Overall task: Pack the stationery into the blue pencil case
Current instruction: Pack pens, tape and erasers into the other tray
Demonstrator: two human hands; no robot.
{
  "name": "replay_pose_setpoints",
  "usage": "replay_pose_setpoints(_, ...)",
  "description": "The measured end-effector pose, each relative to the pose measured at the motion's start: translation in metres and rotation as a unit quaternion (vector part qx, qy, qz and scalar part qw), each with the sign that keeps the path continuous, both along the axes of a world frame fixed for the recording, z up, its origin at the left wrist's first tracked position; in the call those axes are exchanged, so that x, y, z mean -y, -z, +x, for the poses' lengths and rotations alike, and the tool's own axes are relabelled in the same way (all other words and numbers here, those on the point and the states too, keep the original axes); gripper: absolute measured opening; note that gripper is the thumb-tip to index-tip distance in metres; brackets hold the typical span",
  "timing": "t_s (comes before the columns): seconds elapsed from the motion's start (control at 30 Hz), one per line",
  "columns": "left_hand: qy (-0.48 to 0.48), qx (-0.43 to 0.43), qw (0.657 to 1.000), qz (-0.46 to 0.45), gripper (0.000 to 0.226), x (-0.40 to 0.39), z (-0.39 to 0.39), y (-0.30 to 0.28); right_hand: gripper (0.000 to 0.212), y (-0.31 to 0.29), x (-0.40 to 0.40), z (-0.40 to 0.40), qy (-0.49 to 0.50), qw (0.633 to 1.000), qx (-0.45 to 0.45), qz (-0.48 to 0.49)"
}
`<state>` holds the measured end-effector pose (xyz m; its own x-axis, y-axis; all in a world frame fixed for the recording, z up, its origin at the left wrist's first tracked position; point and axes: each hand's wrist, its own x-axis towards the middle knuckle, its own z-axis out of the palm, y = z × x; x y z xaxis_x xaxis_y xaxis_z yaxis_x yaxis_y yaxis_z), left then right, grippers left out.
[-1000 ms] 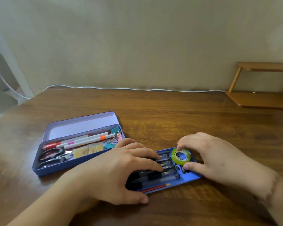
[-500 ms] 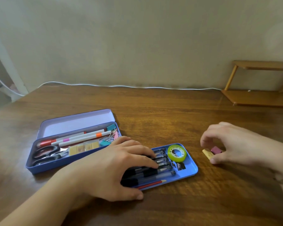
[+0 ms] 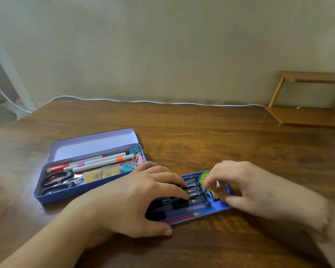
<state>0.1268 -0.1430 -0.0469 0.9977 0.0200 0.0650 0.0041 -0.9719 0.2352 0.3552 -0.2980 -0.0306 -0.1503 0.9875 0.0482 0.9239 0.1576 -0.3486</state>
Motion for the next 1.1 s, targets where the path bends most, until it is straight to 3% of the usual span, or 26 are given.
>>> replay_pose_setpoints(0.3, 0.002, -0.003, 1.0, 0.003, 0.062, 0.001, 0.001, -0.002, 0.032, 0.004, -0.002, -0.008, 0.008, 0.999, 0.031, -0.005)
replay_pose_setpoints(0.4, -0.002, -0.004, 1.0, 0.001, 0.062, 0.001, 0.0, -0.002, 0.035, -0.006, 0.001, -0.003, 0.012, 1.0, 0.003, -0.001)
replay_pose_setpoints(0.5, -0.002, 0.003, 1.0, -0.003, 0.062, 0.002, -0.001, -0.001, 0.037, -0.026, 0.014, 0.032, 0.095, 0.993, 0.015, 0.067)
replay_pose_setpoints(0.53, 0.0, 0.007, 1.0, -0.005, 0.062, 0.003, 0.0, -0.002, 0.037, -0.032, 0.02, 0.048, 0.147, 0.986, 0.042, 0.059)
replay_pose_setpoints(0.6, 0.008, 0.02, 1.0, 0.0, 0.063, 0.008, 0.003, -0.002, 0.036, -0.036, 0.03, 0.072, 0.249, 0.962, 0.092, -0.069)
replay_pose_setpoints(0.7, 0.032, 0.038, 0.998, 0.028, 0.067, 0.019, 0.012, -0.002, 0.037, -0.023, 0.031, 0.086, 0.309, 0.921, 0.071, -0.228)
replay_pose_setpoints(0.87, 0.067, 0.027, 0.996, 0.051, 0.071, 0.029, 0.019, 0.002, 0.022, -0.022, 0.029, 0.089, 0.307, 0.926, 0.012, -0.22)
replay_pose_setpoints(1.1, 0.065, 0.011, 0.995, 0.071, 0.073, 0.031, 0.021, 0.003, 0.024, -0.019, 0.023, 0.08, 0.31, 0.926, 0.063, -0.205)
